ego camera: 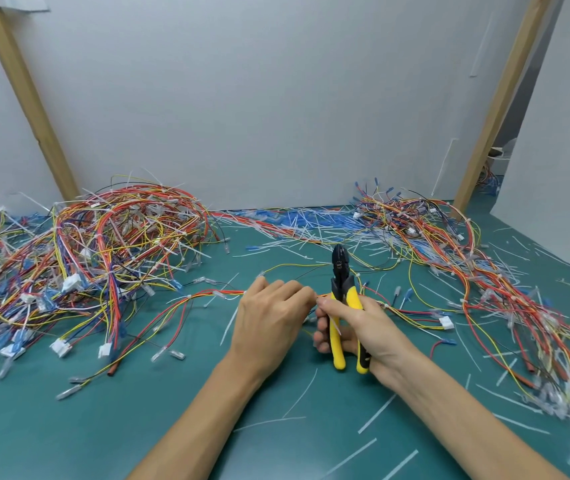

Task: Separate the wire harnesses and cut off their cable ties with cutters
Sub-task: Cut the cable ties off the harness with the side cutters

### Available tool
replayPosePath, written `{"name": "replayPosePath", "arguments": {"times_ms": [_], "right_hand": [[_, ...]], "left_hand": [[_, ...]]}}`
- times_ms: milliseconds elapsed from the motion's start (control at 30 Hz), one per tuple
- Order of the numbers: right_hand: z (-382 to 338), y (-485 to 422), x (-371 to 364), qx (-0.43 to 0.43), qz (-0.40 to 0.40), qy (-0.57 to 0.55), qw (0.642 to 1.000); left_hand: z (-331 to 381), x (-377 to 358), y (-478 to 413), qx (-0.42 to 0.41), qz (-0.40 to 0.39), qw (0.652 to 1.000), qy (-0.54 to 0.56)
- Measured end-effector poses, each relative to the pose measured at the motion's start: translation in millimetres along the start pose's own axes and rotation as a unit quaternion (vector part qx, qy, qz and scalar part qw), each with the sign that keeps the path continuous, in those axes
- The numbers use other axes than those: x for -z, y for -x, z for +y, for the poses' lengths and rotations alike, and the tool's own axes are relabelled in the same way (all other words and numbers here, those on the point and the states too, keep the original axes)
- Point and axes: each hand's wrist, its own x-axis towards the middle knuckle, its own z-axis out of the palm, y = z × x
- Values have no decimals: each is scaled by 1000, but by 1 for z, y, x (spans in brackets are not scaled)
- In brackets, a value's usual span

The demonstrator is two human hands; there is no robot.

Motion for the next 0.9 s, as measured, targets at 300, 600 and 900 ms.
{"name": "replayPosePath", "arguments": {"times_ms": [300,600,900], "right_hand": [[4,-1,3,72,-11,-37,997],[-8,-5,5,3,-15,-192,981],[-15,-3,13,5,-10,-98,995]], "left_hand": [[1,-3,1,42,-35,996,77],[1,-3,2,107,-84,970,200],[9,3,-2,132,-53,986,82]]}}
